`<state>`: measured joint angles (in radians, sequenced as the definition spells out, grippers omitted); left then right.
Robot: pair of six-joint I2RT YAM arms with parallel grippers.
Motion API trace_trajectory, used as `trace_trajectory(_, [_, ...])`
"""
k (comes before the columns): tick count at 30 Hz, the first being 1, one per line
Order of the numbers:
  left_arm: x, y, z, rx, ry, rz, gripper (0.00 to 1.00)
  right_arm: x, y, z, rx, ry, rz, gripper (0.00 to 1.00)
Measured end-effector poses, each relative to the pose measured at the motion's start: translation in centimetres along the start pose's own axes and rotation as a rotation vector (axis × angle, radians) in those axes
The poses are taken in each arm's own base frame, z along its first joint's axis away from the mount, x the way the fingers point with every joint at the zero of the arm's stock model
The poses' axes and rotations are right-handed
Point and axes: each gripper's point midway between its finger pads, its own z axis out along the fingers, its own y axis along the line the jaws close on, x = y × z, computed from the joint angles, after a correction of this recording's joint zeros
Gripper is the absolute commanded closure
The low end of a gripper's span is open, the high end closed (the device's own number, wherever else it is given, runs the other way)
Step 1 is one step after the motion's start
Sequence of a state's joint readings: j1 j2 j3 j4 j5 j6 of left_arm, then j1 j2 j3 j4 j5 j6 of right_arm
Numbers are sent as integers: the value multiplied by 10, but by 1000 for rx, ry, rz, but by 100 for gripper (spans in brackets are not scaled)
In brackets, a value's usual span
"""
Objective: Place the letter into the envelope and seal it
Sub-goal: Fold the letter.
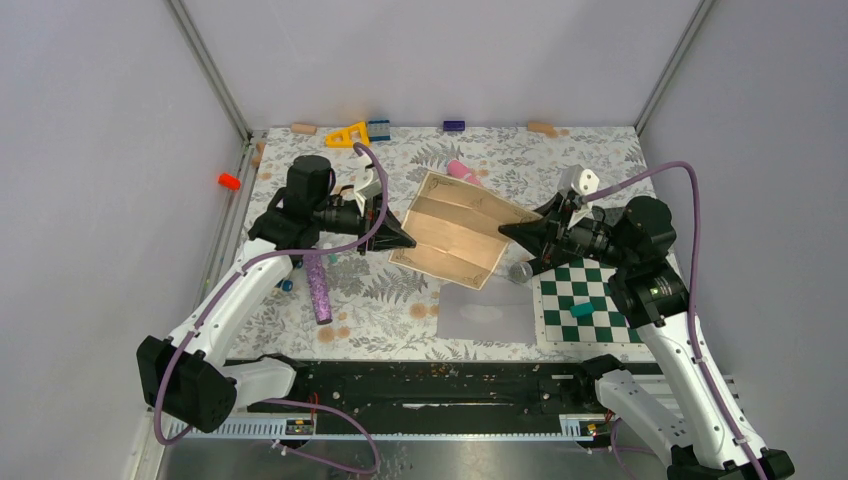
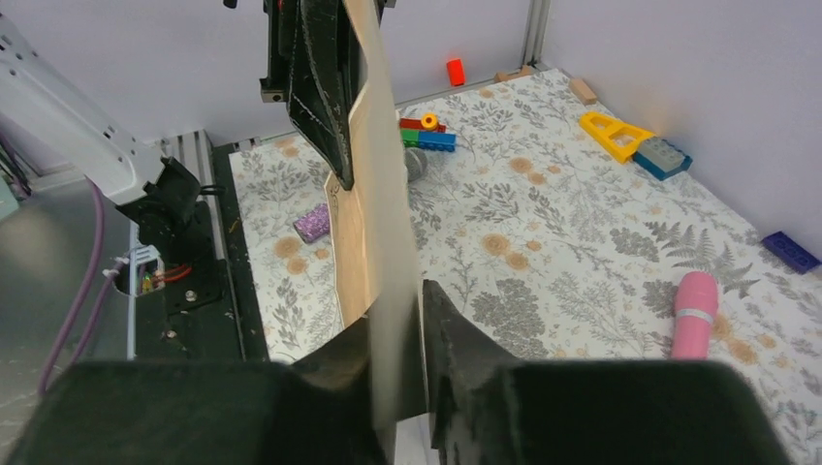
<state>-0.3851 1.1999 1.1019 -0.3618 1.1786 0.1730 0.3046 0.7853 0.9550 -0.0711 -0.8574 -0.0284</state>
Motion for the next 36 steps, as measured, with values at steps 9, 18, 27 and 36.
trace_trajectory(9, [0,5,1,-21,-9,-11,100,3,10,0,-60,4,-7,10])
trace_trajectory(18, [-3,9,1,-37,-18,-1,100,3,25,-3,-138,5,-12,5])
trace_trajectory(27, [-3,9,1,-37,-17,2,100,3,29,-4,-162,7,-20,2])
trace_trajectory(36, [24,-4,16,38,76,-14,100,23,18,1,-152,39,-31,2])
